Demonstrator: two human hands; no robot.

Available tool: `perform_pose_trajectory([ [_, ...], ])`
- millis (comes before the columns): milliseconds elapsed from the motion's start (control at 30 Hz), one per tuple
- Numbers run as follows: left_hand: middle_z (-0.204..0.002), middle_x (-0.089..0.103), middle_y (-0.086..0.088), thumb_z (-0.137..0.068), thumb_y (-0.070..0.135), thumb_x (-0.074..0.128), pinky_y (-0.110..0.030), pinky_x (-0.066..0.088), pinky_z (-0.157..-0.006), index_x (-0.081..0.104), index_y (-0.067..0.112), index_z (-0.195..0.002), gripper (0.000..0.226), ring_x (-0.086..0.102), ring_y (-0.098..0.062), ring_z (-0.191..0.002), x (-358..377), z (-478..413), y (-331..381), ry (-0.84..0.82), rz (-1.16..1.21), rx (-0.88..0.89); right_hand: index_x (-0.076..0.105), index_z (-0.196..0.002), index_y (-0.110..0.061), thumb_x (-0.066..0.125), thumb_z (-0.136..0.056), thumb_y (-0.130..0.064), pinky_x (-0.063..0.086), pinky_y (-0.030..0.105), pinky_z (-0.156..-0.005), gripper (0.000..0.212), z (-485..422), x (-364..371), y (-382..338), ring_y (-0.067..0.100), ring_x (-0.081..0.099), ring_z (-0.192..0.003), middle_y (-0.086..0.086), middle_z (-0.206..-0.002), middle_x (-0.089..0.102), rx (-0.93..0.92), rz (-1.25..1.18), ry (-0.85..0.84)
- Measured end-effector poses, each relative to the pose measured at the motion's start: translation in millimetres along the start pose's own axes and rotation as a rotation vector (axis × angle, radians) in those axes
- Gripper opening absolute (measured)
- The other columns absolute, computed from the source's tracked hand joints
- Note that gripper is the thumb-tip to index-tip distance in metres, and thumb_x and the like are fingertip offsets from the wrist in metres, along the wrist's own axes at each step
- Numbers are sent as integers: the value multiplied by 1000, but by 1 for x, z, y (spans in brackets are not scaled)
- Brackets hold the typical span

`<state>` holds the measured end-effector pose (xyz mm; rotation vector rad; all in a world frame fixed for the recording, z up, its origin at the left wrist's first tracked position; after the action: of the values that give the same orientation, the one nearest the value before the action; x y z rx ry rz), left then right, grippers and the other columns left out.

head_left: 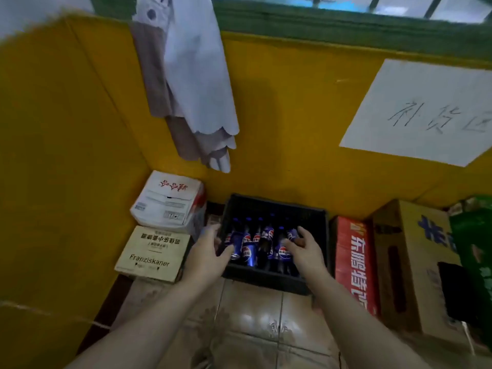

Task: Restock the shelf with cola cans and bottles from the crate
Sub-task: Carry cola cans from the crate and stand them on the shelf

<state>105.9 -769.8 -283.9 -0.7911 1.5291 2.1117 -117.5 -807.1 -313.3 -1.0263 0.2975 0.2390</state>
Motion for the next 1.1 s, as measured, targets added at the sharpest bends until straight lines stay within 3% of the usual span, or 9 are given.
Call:
perform_pose_trajectory([
  [133,-104,51,6,-89,28,61,-22,39,-79,36,18,-140,58,49,-8,-98,32,-50,-49,-111,-8,1,29,-146,-21,63,-88,-28,42,44,-102,68,-48,46,42,30,49,-122,11,-141,45,141,18,-6],
  [333,-88,51,8,-90,20,60,-24,41,-73,42,15,-136,50,55,-14,-91,115,-126,-136,-124,-3,3,38,-140,-14,60,-91,-18,36,24,-87,54,-140,106,116,19,50,-109,3,-115,52,201,104,-105],
  [433,-101,59,-3,-91,13,56,-19,37,-70,42,11,-135,46,55,-15,-90,177,-161,-175,-137,-1,-22,36,-142,-15,63,-88,-23,42,33,-95,61,-195,132,163,23,52,-114,6,-129,54,211,159,-121],
  [500,-112,59,-9,-90,17,57,-28,47,-78,42,13,-136,49,59,-22,-97,213,-187,-201,-124,-23,-19,35,-143,-16,63,-87,-25,43,36,-97,64,-228,148,192,26,52,-118,9,-136,51,207,205,-132],
  [567,-117,58,-12,-86,24,57,-40,51,-85,41,15,-137,54,59,-27,-102,245,-214,-227,-132,-5,-21,32,-144,-16,61,-89,-22,43,28,-88,63,-257,165,214,27,52,-118,8,-138,48,195,256,-174],
  [633,-126,53,-15,-86,25,57,-45,48,-92,34,18,-143,61,55,-30,-111,268,-237,-247,-130,-30,-34,28,-146,-19,62,-88,-23,43,25,-90,67,-279,184,232,26,52,-119,6,-139,47,167,307,-221],
  [733,-137,38,-20,-88,23,58,-45,42,-100,15,28,-149,75,46,-35,-120,296,-259,-269,-151,-151,-62,6,-150,-26,61,-87,-34,41,32,-100,84,-302,209,257,30,48,-125,11,-144,42,141,481,-280],
  [900,-150,15,-20,-86,26,60,-38,40,-102,-5,34,-149,90,40,-37,-127,332,-281,-298,-308,-176,-124,-22,-145,-29,63,-86,-34,43,29,-92,104,-318,234,278,29,53,-118,14,-139,46,155,489,-283],
  [1100,-153,3,-23,-82,35,66,-45,26,-110,-20,39,-144,106,14,-40,-139,352,-298,-308,-340,-311,-131,-24,-144,-28,65,-85,-34,40,23,-74,107,-330,241,282,25,58,-109,15,-133,51,150,418,-229],
])
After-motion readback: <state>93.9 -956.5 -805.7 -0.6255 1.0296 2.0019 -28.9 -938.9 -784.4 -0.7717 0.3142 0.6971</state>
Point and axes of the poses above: each hand's wrist, its own z-axis away from the middle knuckle, its own x-axis out of the palm, y = z × x, the point moved 3 cm from there along -z, towards the middle knuckle
